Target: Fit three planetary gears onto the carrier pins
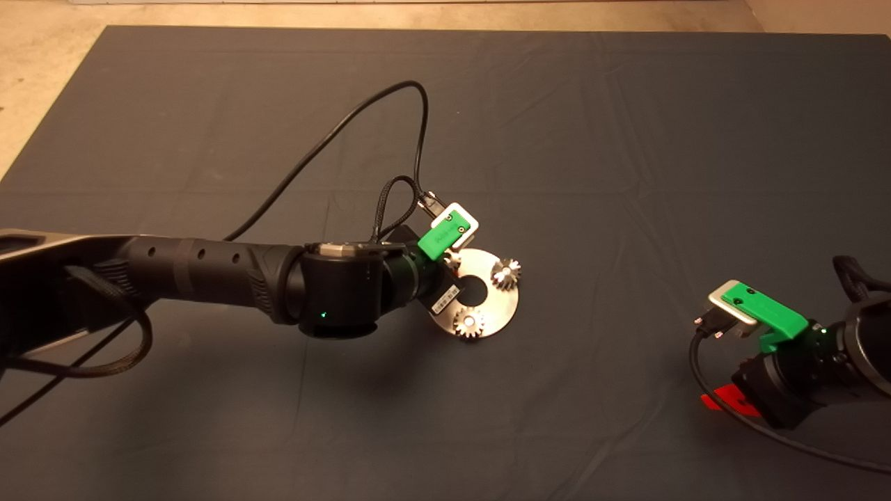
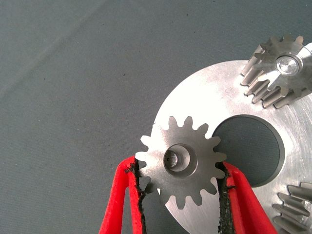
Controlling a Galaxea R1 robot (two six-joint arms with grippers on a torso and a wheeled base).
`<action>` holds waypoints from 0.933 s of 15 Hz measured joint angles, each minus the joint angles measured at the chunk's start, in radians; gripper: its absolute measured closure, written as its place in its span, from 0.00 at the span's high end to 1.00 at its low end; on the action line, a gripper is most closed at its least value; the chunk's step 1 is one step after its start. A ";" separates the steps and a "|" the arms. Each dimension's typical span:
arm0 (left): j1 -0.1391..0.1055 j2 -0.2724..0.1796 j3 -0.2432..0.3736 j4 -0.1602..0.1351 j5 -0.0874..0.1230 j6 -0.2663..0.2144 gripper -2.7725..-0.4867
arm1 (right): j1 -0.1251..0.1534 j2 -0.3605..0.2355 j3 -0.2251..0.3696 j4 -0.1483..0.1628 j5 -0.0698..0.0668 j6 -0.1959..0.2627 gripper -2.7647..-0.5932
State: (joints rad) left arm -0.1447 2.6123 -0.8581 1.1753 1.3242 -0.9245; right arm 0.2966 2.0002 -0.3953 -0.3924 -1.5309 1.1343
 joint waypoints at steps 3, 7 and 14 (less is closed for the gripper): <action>0.000 0.000 0.000 -0.002 0.000 0.003 0.05 | 0.000 0.000 0.000 0.000 0.000 0.000 0.54; 0.000 -0.001 0.000 -0.003 0.000 0.017 0.05 | 0.000 0.000 0.000 0.000 0.000 0.000 0.54; -0.008 -0.017 0.000 -0.032 -0.019 0.045 0.05 | 0.000 0.000 0.000 0.000 0.000 0.000 0.54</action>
State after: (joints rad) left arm -0.1528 2.5957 -0.8581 1.1438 1.3051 -0.8793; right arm 0.2966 2.0002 -0.3953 -0.3925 -1.5309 1.1343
